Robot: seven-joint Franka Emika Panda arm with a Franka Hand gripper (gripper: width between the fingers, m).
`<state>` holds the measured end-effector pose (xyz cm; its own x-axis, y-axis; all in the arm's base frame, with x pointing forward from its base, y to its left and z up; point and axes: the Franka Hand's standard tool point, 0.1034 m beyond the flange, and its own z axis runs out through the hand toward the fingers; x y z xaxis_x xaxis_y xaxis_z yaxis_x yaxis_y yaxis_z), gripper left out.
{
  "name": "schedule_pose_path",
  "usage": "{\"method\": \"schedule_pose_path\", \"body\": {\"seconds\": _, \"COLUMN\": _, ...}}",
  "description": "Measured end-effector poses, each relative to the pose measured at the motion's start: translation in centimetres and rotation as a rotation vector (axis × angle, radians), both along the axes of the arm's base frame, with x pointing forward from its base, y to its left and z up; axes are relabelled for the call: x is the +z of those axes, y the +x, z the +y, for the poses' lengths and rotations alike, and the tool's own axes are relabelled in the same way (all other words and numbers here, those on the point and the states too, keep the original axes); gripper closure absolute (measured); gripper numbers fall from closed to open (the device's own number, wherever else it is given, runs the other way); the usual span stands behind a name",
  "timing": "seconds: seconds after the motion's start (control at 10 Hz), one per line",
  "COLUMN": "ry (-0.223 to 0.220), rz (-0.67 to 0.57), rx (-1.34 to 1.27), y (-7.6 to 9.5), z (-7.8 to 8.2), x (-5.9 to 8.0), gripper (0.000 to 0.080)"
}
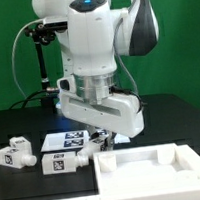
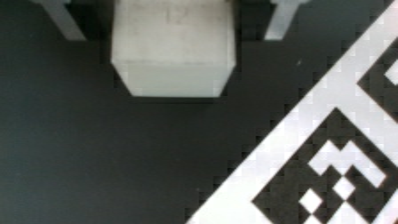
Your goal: Assemble one leg
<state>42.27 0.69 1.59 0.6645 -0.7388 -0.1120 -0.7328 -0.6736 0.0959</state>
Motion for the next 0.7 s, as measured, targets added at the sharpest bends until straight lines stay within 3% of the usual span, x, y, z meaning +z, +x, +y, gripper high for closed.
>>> {"method": "schedule_pose_path", "body": {"seconds": 0.2, "ry": -0.002, "rz": -0.001, "rx": -0.011, "y": 0.0, "z": 0.0, "x": 0.0, "gripper": 0.0518}}
{"method": "schedule_pose_path", "body": {"seconds": 0.4, "ry": -0.046, "rz": -0.007, "rx": -0.257, "y": -1.1, "z": 1.7, "x": 0.1, "gripper": 0.0518}}
{"method": "schedule_pose_path", "body": {"seconds": 0.7, "ry": 0.011, "rz": -0.035, "rx": -0.557, "y": -0.5, "z": 3.4, "x": 0.7, "gripper": 0.0517}}
